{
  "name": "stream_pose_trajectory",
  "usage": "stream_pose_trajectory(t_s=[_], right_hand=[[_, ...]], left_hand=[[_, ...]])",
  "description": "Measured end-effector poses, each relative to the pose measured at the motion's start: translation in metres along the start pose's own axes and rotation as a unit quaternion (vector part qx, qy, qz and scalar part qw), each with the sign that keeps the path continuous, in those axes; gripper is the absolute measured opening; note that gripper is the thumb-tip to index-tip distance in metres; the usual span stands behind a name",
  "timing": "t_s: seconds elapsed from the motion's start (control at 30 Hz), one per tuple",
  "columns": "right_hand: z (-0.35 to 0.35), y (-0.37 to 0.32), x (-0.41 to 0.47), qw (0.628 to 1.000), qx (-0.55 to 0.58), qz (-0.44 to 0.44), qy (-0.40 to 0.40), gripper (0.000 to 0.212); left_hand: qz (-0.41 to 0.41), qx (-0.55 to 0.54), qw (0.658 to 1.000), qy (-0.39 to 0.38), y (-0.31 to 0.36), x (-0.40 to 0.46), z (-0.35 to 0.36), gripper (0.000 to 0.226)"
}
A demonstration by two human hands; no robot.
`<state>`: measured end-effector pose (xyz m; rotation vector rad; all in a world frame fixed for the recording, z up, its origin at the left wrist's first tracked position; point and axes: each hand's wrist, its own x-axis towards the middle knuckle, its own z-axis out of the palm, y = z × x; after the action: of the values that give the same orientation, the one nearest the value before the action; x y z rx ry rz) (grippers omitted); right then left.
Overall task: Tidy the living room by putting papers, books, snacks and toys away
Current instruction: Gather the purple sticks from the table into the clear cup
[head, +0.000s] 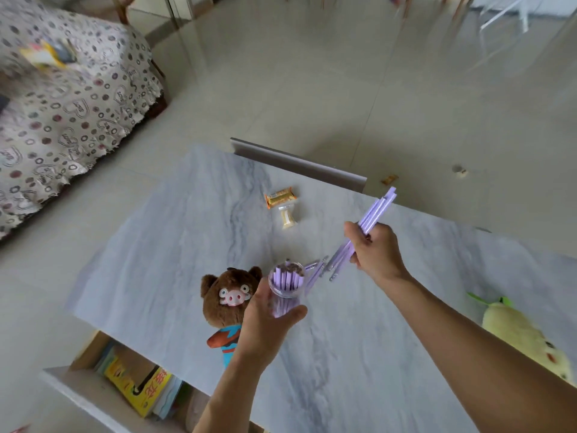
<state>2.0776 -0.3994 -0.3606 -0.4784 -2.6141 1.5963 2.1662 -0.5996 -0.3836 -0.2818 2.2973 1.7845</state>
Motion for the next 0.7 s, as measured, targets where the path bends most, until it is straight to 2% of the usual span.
stream_pose_trajectory(t_s=[0.17, 0.33, 0.47, 0.6, 0.7], right_hand=[[-0.034, -0.121, -0.023, 0.985, 0.152, -0.079, 0.025, 0.034], [-0.059, -0.213, -0.055, 0.964, 0.213, -0.162, -0.004, 0.033], [-0.061, -0.255, -0.075, 0.968, 0.154, -0.189, -0.066, 0.031], [-0.056, -0.272, -0.085, 0.969, 0.058, -0.217, -0.105, 0.040], [-0.051, -0.282, -0.097, 0.964, 0.032, -0.231, -0.127, 0.039]], left_hand=[[0.032, 0.017, 0.999, 0.029, 0.056, -0.017, -0.026, 0.041], [0.052, -0.004, 0.998, 0.026, 0.101, -0.034, -0.052, 0.038], [0.074, -0.002, 0.997, 0.017, 0.128, -0.049, -0.074, 0.043], [0.098, 0.010, 0.995, 0.007, 0.147, -0.059, -0.087, 0.046], [0.120, 0.013, 0.993, 0.004, 0.156, -0.069, -0.094, 0.046]])
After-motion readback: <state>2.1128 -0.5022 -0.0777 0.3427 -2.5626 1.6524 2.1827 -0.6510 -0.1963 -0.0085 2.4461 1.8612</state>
